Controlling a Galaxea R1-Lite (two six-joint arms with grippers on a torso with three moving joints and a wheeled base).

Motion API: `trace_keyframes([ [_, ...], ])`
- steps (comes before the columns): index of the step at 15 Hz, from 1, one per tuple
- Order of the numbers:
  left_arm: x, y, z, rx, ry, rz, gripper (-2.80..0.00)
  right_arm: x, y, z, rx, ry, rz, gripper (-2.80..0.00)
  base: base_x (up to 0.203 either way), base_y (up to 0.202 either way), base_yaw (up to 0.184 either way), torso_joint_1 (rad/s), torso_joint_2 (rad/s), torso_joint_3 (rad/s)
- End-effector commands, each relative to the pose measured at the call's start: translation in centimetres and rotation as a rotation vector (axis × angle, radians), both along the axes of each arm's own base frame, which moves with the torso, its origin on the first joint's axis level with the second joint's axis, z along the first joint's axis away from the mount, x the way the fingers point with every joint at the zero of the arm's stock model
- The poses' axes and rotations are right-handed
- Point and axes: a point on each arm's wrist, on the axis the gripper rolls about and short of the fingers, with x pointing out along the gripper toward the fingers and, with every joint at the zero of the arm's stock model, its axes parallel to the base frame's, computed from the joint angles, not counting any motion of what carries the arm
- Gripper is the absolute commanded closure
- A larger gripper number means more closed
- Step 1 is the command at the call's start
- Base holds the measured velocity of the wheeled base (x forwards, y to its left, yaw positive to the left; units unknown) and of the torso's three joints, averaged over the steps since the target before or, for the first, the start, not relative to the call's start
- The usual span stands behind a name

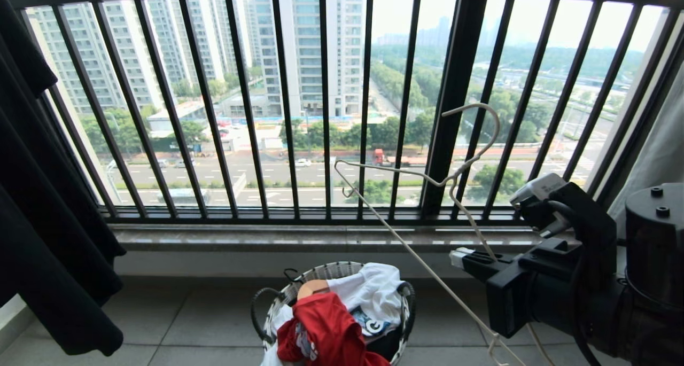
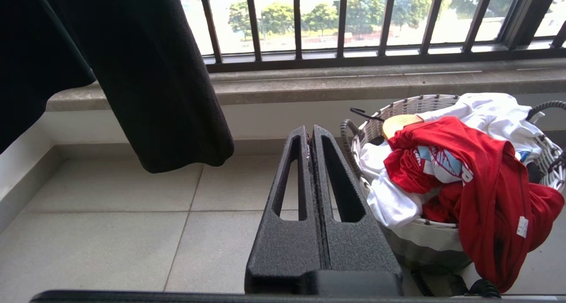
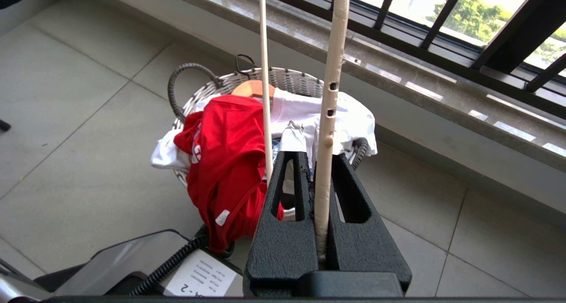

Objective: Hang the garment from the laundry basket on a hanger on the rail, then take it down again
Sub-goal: Pick up clothes from the basket

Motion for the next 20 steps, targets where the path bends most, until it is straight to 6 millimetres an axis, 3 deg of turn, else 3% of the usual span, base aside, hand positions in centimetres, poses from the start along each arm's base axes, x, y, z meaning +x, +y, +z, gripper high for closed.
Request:
trace_keyframes([
  [1,0.02,0.0,-0.03,-0.006,0.001,0.0,0.0,0.01,0.02,-0.05,0.002,0.001,-0.001,0.0,0.0,0.0,0.0,0.0,0.0,0.0],
  [10,0.01,0.0,0.01,-0.038,-0.002,0.001,0.0,-0.25,-0.24,0.44,0.015,-0.016,0.0,0.0,0.0,0.0,0.0,0.0,0.0,-0.004],
  [20,0.01,0.0,0.01,-0.04,-0.001,0.001,0.0,-0.4,-0.38,0.72,0.021,-0.027,0.001,0.0,0.0,0.0,0.0,0.003,0.0,-0.19],
])
